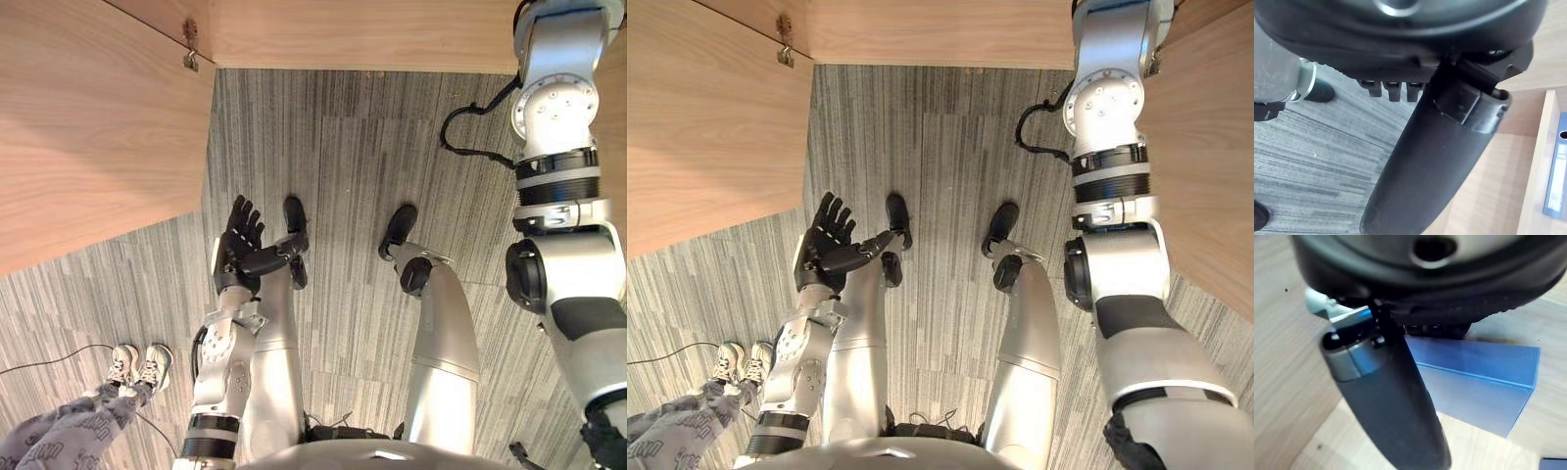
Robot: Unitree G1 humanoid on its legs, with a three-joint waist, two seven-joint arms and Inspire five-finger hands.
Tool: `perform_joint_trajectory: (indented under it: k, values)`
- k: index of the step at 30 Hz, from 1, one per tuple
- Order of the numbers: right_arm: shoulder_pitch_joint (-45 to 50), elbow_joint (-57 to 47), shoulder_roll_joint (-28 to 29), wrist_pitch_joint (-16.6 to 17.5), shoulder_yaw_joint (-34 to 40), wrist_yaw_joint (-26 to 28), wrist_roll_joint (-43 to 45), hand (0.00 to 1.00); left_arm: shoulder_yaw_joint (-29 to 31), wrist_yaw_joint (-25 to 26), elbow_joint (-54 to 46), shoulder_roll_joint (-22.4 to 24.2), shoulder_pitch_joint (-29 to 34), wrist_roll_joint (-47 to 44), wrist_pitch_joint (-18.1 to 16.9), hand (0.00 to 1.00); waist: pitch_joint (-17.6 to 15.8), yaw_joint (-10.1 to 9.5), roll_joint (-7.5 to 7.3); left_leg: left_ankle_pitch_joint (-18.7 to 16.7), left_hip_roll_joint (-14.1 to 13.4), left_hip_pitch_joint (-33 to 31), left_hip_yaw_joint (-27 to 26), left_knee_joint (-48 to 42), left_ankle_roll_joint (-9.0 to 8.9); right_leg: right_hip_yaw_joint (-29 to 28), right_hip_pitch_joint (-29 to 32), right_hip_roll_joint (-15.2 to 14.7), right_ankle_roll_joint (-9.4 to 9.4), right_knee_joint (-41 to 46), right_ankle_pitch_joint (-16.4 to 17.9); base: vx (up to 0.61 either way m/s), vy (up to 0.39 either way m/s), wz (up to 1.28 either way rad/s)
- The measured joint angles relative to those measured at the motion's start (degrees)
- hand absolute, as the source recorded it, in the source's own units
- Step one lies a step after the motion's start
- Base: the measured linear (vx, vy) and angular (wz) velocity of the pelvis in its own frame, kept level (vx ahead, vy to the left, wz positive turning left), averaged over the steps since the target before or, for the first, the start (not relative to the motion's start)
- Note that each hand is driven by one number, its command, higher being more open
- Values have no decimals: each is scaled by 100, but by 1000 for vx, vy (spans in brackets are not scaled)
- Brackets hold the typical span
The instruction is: Walk over to the cabinet, pick up the folder, carry it to the office cabinet, place the folder inside the office cabinet, then close the office cabinet door
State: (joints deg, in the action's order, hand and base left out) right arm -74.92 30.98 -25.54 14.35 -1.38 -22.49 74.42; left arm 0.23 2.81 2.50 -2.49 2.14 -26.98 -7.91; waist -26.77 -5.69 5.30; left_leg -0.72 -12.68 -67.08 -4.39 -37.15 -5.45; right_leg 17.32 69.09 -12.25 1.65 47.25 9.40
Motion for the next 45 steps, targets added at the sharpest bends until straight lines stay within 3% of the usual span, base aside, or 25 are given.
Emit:
perform_joint_trajectory:
  k: [5, 10, 12, 13, 16, 22, 27, 34, 37, 45]
  values:
    - [-100, 149, -297, -209, -470, 110, -171, 100, -14, -16, 19, -2, 14, 0, 44, 100, 0, -1, 0, 152, -34, 60, -36, 197, -25, 60, 6, 1, 1, -44, 0, -46, 19, 3]
    - [-511, 487, -781, -617, -1066, 640, -982, 100, -122, -39, 77, -45, 24, 0, 45, 100, 0, -23, 0, 253, -127, 56, -89, 220, -22, 139, 8, 3, -14, -61, -19, -25, 42, -4]
    - [-729, 499, -1007, -775, -1409, 804, -1306, 100, -143, -61, 151, -59, 21, 3, 50, 100, 0, -12, 0, 277, -128, 59, -103, 201, -6, 148, 0, 0, 73, -72, -87, -5, 68, 4]
    - [-855, 500, -1114, -890, -1588, 885, -1480, 100, -170, -54, 175, -72, 19, 3, 50, 100, 0, -18, 0, 265, -133, 69, -116, 192, -17, 155, -15, 1, 199, -87, -146, 4, 77, 1]
    - [-1056, 575, -1183, -960, -1859, 1058, -1836, 100, -228, -58, 227, -117, -10, 9, 51, 100, 0, -7, 0, 191, -170, 143, -142, 150, 15, 178, -158, 28, 276, -149, -175, 16, 92, -4]
    - [-1185, 818, -1299, -1146, -2263, 1205, -2377, 100, -337, -58, 373, -197, -133, 12, 51, 100, 1, 20, -2, -58, -196, 292, -198, -28, 102, 138, -428, 36, 240, -289, -160, -4, 122, -7]
    - [-1217, 885, -1330, -1394, -2508, 1356, -3461, 100, -329, -15, 577, -342, -412, 60, 53, 100, 0, 40, -4, -83, -206, 278, -263, -63, 116, 106, -435, 54, 235, -395, -242, -22, 115, -5]
    - [-1048, 836, -1330, -1493, -2506, 1478, -4735, 100, -247, 65, 945, -394, -1018, 64, 55, 100, 4, 168, -58, -281, -332, 257, -291, -266, 152, 76, -514, 159, 216, -455, -279, -10, 93, -11]
    - [-773, 621, -1346, -1498, -2505, 1502, -4983, 100, -102, 84, 1050, -418, -1135, 64, 54, 100, 2, 213, -153, -347, -363, 269, -319, -320, 151, 36, -522, 196, 203, -467, -278, -13, 83, -11]
    - [-56, -302, -1576, -1495, -2510, 1820, -5218, 100, -27, 116, 1199, -520, -1289, 71, 55, 100, -5, 278, -236, -447, -401, 283, -370, -418, 170, -23, -525, 236, 187, -468, -280, 0, 62, -5]
